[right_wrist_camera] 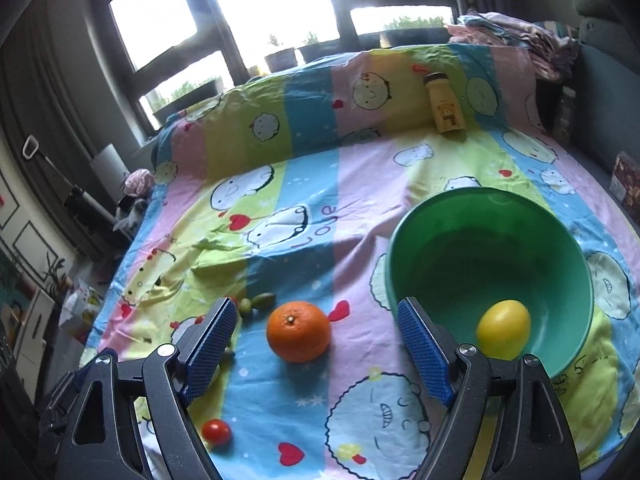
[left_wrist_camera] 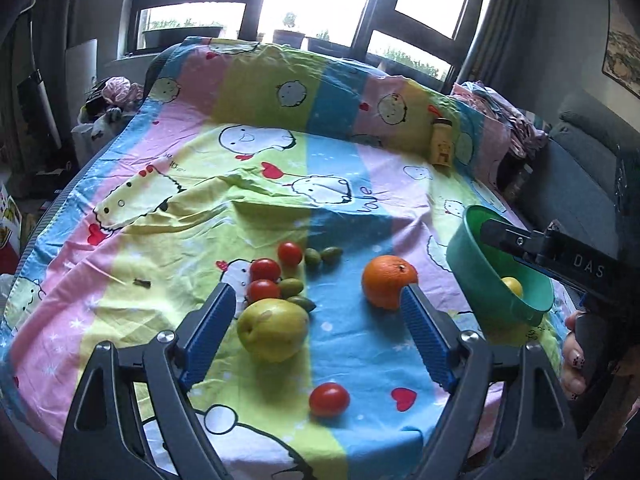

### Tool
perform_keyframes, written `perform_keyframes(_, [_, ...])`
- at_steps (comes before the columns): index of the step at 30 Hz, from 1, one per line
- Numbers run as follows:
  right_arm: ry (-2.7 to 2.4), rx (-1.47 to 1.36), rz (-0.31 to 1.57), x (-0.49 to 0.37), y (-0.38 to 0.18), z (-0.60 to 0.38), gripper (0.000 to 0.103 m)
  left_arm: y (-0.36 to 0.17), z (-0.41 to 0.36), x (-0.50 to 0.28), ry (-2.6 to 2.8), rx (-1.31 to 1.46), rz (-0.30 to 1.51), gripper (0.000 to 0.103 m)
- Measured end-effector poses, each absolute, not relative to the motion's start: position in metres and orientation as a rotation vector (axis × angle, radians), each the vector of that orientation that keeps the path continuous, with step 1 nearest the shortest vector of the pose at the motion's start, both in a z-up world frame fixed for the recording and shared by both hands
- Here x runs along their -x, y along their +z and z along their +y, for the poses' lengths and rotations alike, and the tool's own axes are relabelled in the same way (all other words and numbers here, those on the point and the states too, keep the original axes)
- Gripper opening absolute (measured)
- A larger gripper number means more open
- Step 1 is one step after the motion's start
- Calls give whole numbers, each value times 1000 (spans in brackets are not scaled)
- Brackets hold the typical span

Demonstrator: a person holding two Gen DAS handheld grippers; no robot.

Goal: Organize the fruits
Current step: 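Move the right tool back toward the yellow pear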

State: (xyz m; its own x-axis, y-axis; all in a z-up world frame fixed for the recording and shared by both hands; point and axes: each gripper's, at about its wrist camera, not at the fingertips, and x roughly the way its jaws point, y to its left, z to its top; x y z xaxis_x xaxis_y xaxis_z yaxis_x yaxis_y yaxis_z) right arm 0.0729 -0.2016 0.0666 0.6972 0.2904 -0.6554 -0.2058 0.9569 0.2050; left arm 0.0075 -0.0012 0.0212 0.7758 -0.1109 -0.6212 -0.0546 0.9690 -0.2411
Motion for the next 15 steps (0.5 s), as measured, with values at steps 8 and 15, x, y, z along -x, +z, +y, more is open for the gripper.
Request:
perform_keyframes(8, [385,-84,838,-77,43,-156,83,0,27,-12,4,323,734,84])
perform_keyframes(15, [458,-113,922,-83,22,-130,83,-11,31,-18,-10,347,779,84])
